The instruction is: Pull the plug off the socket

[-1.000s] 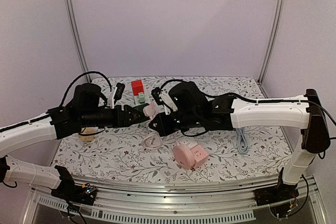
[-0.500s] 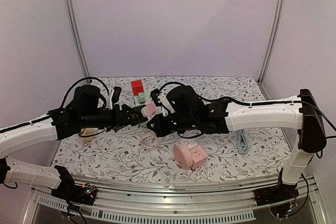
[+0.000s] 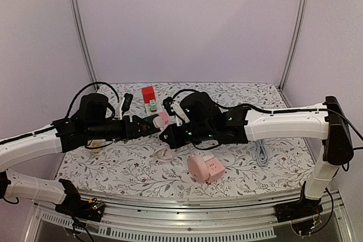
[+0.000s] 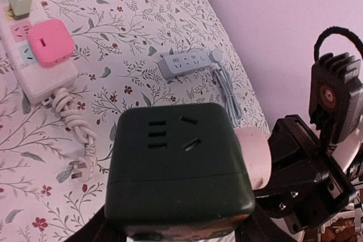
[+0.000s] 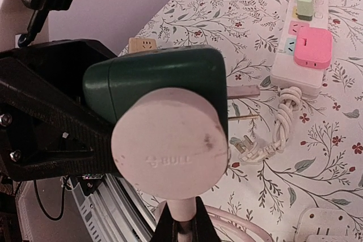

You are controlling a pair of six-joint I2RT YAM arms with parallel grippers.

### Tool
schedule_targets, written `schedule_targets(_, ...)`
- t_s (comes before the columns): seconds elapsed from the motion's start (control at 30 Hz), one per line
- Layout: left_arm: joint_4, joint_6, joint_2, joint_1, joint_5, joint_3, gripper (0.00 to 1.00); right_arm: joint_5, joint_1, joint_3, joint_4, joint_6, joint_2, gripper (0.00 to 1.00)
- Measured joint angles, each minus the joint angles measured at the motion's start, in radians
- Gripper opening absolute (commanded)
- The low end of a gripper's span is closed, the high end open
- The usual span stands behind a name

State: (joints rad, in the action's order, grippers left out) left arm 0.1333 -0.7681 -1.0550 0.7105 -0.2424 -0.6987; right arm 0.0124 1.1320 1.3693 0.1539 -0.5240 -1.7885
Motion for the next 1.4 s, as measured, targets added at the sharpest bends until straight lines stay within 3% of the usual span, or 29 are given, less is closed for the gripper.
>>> schedule_targets(0.6, -0.008, 0.124, 0.000, 0.021, 0.019, -0.011, 0.12, 0.006, -0.001, 0.014, 0.070, 0.000, 0.041, 0.00)
schedule_targets(1.4, 0.006, -0.106, -0.004, -0.029, -0.036, -0.014, 0.12, -0.033, -0.003, 0.011, -0.022, 0.004, -0.014, 0.00)
